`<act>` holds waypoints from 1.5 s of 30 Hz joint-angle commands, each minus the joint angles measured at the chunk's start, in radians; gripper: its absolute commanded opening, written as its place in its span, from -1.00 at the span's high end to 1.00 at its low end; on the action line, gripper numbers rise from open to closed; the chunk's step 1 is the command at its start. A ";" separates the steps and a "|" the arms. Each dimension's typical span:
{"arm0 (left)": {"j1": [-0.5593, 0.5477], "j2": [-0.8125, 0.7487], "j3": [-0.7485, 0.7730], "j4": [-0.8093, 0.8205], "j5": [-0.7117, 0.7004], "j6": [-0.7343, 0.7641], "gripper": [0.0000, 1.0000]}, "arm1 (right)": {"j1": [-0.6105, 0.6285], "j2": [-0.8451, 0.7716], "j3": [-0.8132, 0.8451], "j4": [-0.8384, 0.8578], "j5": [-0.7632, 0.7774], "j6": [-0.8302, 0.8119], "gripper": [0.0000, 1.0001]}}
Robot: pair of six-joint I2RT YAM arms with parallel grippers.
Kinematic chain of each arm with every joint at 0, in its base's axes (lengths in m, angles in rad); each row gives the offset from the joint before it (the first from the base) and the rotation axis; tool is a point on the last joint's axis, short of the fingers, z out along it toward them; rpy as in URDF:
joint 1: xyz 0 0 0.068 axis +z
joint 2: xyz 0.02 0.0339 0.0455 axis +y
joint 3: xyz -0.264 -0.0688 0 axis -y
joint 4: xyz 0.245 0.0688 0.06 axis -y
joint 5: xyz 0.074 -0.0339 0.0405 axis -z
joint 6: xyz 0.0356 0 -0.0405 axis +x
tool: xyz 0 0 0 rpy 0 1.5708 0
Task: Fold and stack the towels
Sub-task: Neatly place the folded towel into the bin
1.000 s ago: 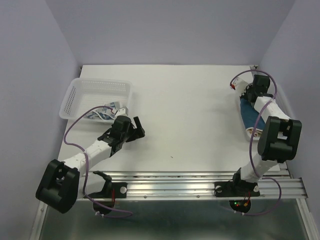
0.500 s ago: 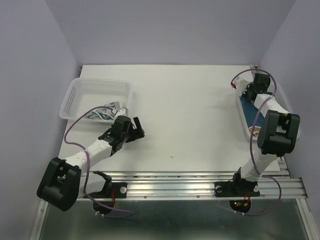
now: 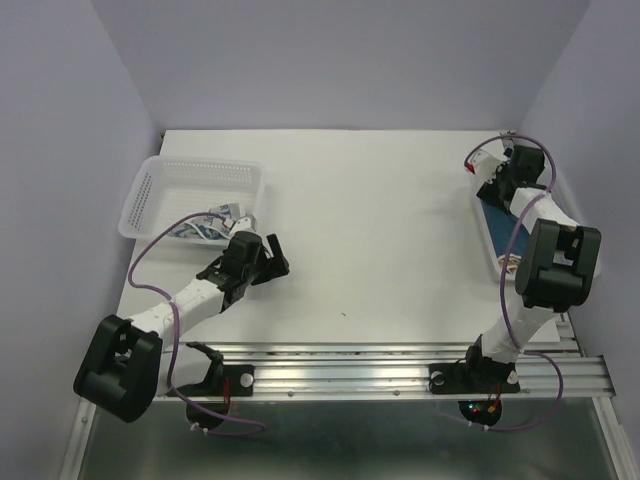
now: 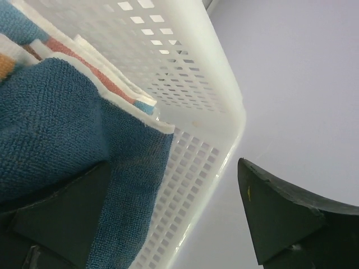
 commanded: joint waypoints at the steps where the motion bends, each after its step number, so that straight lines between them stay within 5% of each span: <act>1: 0.008 -0.033 0.031 0.009 0.003 0.000 -0.98 | -0.008 -0.073 0.042 0.057 -0.055 0.035 -1.00; 6: 0.008 -0.080 0.031 0.009 0.017 0.002 -0.98 | -0.008 -0.159 0.036 0.182 -0.071 0.172 -1.00; 11: 0.008 -0.152 0.029 -0.002 0.020 0.000 -0.98 | -0.008 -0.228 0.121 0.284 -0.026 0.658 -1.00; 16: 0.008 -0.217 0.035 -0.033 0.002 -0.011 -0.98 | -0.008 -0.270 0.216 0.166 -0.201 1.111 -1.00; 22: 0.008 -0.286 0.012 -0.041 -0.027 -0.027 -0.98 | -0.008 -0.394 0.097 0.247 -0.239 1.504 -1.00; 28: 0.008 -0.275 0.001 -0.027 -0.021 -0.029 -0.98 | -0.008 -0.417 0.099 -0.119 -0.172 1.751 -1.00; 35: 0.008 -0.267 -0.006 -0.030 -0.018 -0.031 -0.98 | -0.008 -0.368 0.019 -0.202 0.046 1.813 -1.00; 45: 0.010 -0.271 -0.009 -0.036 -0.038 -0.031 -0.98 | -0.015 -0.137 0.104 -0.252 0.118 1.770 -1.00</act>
